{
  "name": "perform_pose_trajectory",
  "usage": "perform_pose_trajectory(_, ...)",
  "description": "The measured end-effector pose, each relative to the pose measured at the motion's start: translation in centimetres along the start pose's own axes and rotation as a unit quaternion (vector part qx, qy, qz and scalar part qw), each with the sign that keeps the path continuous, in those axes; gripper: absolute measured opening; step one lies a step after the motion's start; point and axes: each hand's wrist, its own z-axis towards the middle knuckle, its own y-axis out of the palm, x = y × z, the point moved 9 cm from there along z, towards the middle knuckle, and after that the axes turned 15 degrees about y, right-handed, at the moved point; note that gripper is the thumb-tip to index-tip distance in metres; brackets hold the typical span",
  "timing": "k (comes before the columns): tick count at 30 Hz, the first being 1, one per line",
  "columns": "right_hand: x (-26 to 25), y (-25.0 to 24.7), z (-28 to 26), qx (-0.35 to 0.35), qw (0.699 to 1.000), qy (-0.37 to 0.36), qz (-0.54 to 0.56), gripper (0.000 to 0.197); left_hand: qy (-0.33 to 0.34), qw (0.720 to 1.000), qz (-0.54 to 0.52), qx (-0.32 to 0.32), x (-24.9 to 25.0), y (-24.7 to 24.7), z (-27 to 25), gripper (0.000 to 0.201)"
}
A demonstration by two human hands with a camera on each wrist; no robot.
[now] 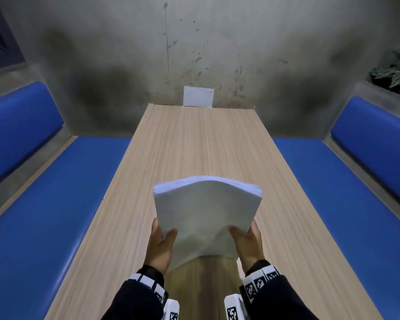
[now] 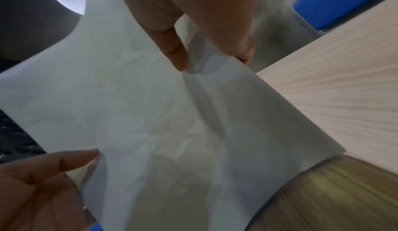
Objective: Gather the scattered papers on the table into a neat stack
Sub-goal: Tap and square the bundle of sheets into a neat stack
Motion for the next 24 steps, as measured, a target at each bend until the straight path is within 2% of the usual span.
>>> perform_pose_trajectory(4, 0.2, -0.2, 0.5, -0.012, 1.0, -0.002, -0.001, 0.032, 0.002, 1.0, -0.01, 0.011, 0.4, -0.2, 0.4, 0.062)
perform_pose_trajectory(8, 3.2, 0.0, 1.9, -0.022, 0.997, 0.044, -0.059, 0.044, -0.027, 0.998, 0.061, -0.021, -1.5, -0.2, -0.3, 0.039)
perform_pose_trajectory(11, 4.8, -0.3, 2.9, -0.018, 0.993, 0.057, -0.101, 0.035, -0.071, 0.988, 0.119, -0.066, -3.9, 0.1, -1.0, 0.049)
perform_pose_trajectory(13, 5.3, -0.3, 3.3, -0.018, 0.993, 0.051, -0.109, 0.032, -0.075, 0.982, 0.153, -0.087, -4.9, 0.1, -1.0, 0.051)
perform_pose_trajectory(18, 4.8, -1.7, 3.6, 0.044, 0.986, 0.04, -0.154, 0.029, -0.082, 0.978, 0.172, -0.081, -4.0, 0.3, -0.2, 0.028)
perform_pose_trajectory(19, 4.7, -1.8, 3.5, 0.045, 0.985, 0.041, -0.161, 0.029, -0.079, 0.979, 0.169, -0.087, -3.3, 0.4, 0.0, 0.03)
perform_pose_trajectory(21, 5.0, -2.0, 3.6, 0.047, 0.98, 0.057, -0.182, 0.041, -0.08, 0.975, 0.178, -0.108, -2.9, 0.9, -0.2, 0.045)
perform_pose_trajectory(24, 6.4, -2.7, 3.2, 0.058, 0.976, 0.091, -0.19, 0.05, -0.128, 0.963, 0.211, -0.112, -5.0, 0.7, -1.1, 0.052)
